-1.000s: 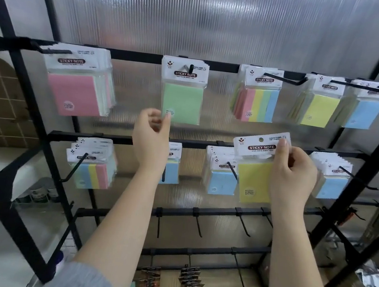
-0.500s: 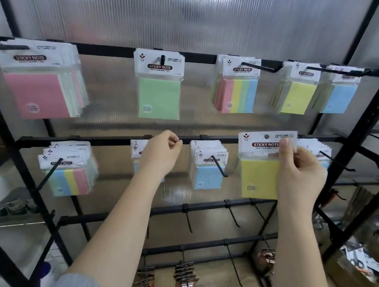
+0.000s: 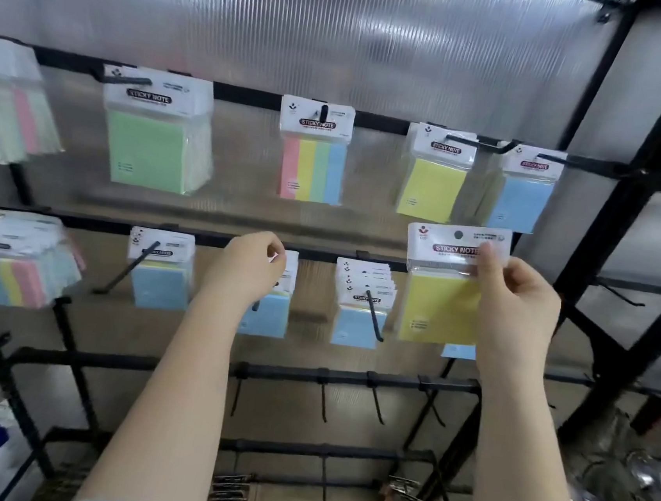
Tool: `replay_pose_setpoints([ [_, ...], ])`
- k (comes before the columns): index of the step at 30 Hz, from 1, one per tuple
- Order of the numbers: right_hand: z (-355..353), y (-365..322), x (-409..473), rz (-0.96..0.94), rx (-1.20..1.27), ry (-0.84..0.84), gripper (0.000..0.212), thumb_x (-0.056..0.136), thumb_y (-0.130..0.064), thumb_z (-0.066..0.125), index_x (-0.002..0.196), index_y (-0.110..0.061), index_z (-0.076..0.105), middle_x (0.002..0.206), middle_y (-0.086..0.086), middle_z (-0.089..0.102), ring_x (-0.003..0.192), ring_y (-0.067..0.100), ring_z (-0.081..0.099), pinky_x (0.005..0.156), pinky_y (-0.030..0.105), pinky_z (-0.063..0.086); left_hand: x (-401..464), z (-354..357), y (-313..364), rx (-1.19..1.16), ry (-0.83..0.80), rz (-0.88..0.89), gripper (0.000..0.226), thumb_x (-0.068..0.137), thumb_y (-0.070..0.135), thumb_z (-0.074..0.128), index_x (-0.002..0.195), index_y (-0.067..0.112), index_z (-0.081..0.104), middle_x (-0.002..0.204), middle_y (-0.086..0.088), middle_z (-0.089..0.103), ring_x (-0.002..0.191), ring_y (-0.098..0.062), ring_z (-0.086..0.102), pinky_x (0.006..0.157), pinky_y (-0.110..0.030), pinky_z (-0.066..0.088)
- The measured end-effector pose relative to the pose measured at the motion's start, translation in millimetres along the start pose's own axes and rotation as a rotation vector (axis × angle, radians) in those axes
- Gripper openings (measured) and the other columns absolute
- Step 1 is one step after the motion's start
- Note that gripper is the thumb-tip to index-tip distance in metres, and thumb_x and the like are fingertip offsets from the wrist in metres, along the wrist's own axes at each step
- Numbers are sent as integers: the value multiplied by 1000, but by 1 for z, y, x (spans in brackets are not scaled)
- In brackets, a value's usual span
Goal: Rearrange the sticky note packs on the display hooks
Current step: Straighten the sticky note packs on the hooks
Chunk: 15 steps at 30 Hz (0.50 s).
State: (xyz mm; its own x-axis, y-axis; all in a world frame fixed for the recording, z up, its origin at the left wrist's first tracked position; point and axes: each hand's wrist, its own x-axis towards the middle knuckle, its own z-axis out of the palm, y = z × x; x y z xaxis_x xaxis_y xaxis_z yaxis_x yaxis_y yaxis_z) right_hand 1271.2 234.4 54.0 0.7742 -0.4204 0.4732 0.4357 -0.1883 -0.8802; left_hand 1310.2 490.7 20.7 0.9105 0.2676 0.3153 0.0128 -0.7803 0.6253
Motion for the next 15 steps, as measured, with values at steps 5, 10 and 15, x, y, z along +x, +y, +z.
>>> replay_pose_setpoints([
  [5, -30, -12, 41, -43, 45, -93, 36, 91, -36, 60, 62, -16, 55, 57, -7, 45, 50, 0, 34, 45, 11, 26, -18, 23, 32, 29, 62, -79, 15, 93, 23, 47, 96, 21, 62, 99, 6, 60, 83, -18, 52, 68, -28, 41],
  [10, -32, -27, 62, -101, 135, -136, 35, 92, -31, 60, 58, -23, 55, 46, -18, 46, 46, -2, 33, 46, 12, 26, -27, 39, 46, 101, 53, -89, 18, 94, 24, 46, 101, 20, 62, 103, 3, 62, 89, -18, 53, 73, -30, 44],
  [15, -23, -42, 77, -160, 222, -117, 41, 92, -29, 62, 56, -16, 47, 46, -16, 36, 48, 1, 27, 47, 16, 22, -21, 45, 49, 137, 46, -112, 21, 95, 25, 46, 110, 20, 60, 109, 0, 64, 93, -19, 56, 75, -31, 45],
])
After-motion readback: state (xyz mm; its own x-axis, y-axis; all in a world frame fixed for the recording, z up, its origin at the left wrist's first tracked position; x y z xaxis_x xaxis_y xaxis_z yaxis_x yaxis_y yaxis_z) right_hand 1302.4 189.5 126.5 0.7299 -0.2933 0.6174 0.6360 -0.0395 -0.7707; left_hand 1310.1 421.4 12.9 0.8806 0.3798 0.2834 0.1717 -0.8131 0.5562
